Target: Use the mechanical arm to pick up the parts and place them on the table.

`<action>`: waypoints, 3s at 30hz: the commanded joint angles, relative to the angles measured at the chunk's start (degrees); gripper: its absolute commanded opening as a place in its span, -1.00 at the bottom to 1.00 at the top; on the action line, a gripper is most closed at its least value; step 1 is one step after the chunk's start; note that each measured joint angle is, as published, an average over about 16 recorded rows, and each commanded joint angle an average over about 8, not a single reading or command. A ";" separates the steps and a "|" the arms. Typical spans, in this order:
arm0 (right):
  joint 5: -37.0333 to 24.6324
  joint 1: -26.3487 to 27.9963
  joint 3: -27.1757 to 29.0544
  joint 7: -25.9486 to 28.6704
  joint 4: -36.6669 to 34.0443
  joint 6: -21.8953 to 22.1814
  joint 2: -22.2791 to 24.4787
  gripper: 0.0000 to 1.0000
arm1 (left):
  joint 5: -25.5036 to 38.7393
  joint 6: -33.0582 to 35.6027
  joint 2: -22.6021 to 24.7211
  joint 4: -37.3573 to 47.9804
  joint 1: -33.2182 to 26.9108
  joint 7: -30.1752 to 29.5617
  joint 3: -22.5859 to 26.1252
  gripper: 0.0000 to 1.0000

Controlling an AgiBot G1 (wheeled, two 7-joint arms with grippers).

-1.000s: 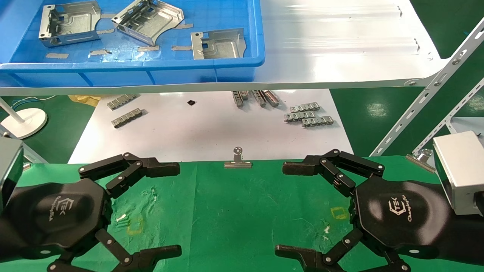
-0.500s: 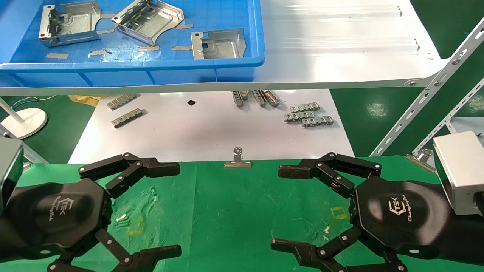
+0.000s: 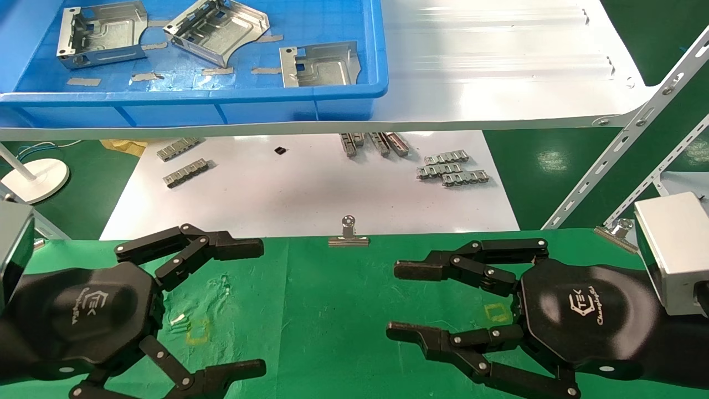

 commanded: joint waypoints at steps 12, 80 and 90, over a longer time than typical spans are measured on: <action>-0.01 -0.01 0.02 0.00 0.00 0.00 0.00 -1.00 | -0.34 -0.25 0.03 -0.04 -0.98 -0.30 -0.31 1.00; 0.18 0.09 -0.29 -0.15 -0.05 0.09 0.10 -1.00 | 45.24 -39.63 33.34 73.82 -62.25 -0.76 21.01 -1.00; 0.21 0.09 -0.33 -0.17 -0.05 0.11 0.12 -0.97 | 45.71 -39.72 34.20 74.44 -62.03 -2.21 21.33 -1.00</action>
